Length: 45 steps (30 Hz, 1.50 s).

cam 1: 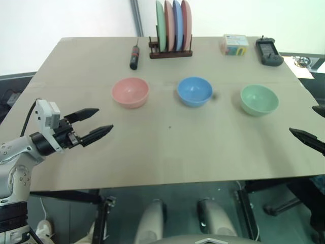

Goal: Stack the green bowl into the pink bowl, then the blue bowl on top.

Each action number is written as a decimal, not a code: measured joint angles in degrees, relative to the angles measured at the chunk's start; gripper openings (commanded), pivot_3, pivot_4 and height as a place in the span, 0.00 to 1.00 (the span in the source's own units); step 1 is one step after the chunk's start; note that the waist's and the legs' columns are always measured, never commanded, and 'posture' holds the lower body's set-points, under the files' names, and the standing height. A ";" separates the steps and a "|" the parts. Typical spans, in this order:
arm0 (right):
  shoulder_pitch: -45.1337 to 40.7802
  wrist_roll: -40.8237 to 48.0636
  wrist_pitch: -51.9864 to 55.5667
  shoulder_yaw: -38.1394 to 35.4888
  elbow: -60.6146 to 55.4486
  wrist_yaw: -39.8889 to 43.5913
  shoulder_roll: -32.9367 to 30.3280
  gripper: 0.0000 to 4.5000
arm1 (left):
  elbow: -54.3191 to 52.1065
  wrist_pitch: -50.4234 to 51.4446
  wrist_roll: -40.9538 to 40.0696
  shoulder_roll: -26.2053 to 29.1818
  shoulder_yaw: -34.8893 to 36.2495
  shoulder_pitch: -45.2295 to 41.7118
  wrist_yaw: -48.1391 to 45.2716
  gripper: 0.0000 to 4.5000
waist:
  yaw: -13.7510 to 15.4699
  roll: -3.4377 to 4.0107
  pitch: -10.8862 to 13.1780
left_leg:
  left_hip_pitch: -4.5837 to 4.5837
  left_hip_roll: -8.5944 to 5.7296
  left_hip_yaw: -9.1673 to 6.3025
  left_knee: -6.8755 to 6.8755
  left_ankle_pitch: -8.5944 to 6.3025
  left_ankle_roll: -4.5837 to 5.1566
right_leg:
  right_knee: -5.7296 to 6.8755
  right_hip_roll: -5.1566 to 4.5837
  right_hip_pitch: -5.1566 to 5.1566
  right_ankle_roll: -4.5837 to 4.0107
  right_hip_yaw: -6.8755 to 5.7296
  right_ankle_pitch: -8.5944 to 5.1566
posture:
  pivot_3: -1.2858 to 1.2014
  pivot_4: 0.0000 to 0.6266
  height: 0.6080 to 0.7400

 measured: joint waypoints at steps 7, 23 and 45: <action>-4.48 -2.79 -0.67 6.97 0.14 -3.99 0.09 1.00 | -5.57 4.94 -3.16 -2.07 -1.40 -2.73 3.27 1.00 | -0.02 -0.01 -0.01 | 0.00 0.00 0.01 0.04 0.00 0.00 | 0.01 0.00 0.02 0.01 0.02 0.01 | 0.52 0.24 1.00; -35.80 -20.45 0.33 45.35 23.10 -15.84 6.97 1.00 | -15.74 8.29 -9.95 -10.94 -7.61 -6.25 4.76 1.00 | -0.29 -0.01 0.01 | -0.02 -0.01 0.03 0.04 0.00 0.01 | 0.05 0.08 -0.02 -0.22 0.10 0.18 | 0.52 0.24 1.00; -47.59 -32.56 -18.74 51.36 47.10 -13.52 16.38 0.68 | -23.51 5.66 4.46 -14.59 -8.56 -1.67 27.29 1.00 | -0.08 0.01 0.03 | -0.03 -0.02 -0.05 0.06 0.01 0.01 | 0.09 0.13 0.01 -0.01 0.11 0.32 | 0.52 0.24 1.00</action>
